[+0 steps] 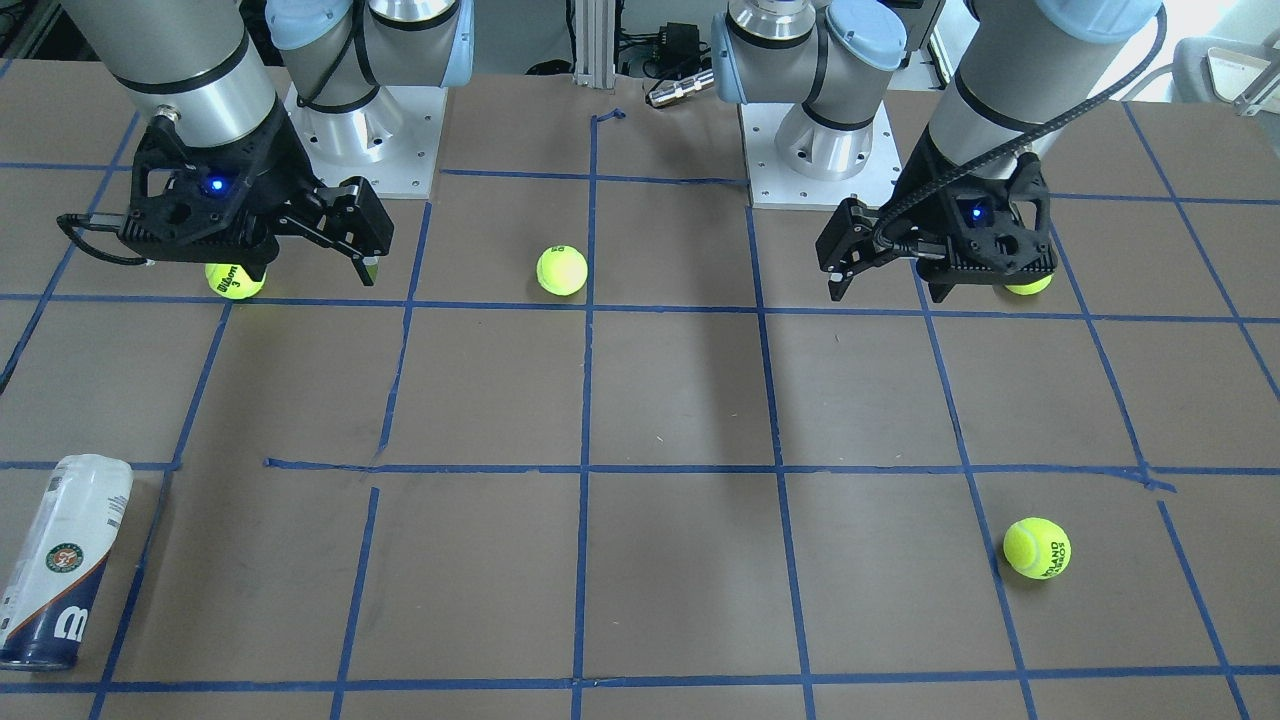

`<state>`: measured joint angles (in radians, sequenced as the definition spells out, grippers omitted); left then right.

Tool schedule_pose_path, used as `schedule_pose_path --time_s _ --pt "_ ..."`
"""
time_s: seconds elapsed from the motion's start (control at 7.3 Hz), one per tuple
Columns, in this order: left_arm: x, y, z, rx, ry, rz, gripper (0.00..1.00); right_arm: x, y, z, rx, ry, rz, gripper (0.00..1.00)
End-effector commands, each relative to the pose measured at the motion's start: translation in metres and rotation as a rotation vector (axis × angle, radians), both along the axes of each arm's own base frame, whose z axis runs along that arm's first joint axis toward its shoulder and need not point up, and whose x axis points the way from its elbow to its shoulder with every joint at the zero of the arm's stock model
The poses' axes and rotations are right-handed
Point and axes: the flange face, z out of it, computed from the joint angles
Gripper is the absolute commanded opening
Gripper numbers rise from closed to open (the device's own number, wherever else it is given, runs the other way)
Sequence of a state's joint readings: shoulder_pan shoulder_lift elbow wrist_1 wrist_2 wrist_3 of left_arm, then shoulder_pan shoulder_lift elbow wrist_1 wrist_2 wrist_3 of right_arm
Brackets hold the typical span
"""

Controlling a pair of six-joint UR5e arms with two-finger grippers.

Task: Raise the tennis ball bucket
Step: 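Move the right gripper down toward the white-and-navy tennis ball tube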

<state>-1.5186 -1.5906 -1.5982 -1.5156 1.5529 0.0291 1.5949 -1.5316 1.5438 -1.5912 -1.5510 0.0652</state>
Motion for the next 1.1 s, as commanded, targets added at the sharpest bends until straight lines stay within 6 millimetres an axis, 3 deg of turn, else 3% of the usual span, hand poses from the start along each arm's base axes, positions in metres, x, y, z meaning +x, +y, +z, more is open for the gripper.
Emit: schedule_pose_path --time_s 0.0,0.68,0.82,0.96 --pt "0.000 0.000 0.000 0.000 0.002 0.000 1.00 -0.005 -0.003 0.007 -0.018 0.004 -0.011 1.00" --pt "0.000 0.001 0.000 0.001 -0.004 0.012 1.00 -0.012 -0.003 -0.002 0.000 0.018 -0.022 1.00" --pt "0.000 0.001 0.001 -0.003 0.002 0.012 1.00 -0.023 -0.012 0.006 -0.050 0.026 -0.045 1.00" --pt "0.000 0.001 0.000 0.001 -0.004 0.012 1.00 -0.062 -0.030 0.006 -0.099 0.053 -0.090 1.00"
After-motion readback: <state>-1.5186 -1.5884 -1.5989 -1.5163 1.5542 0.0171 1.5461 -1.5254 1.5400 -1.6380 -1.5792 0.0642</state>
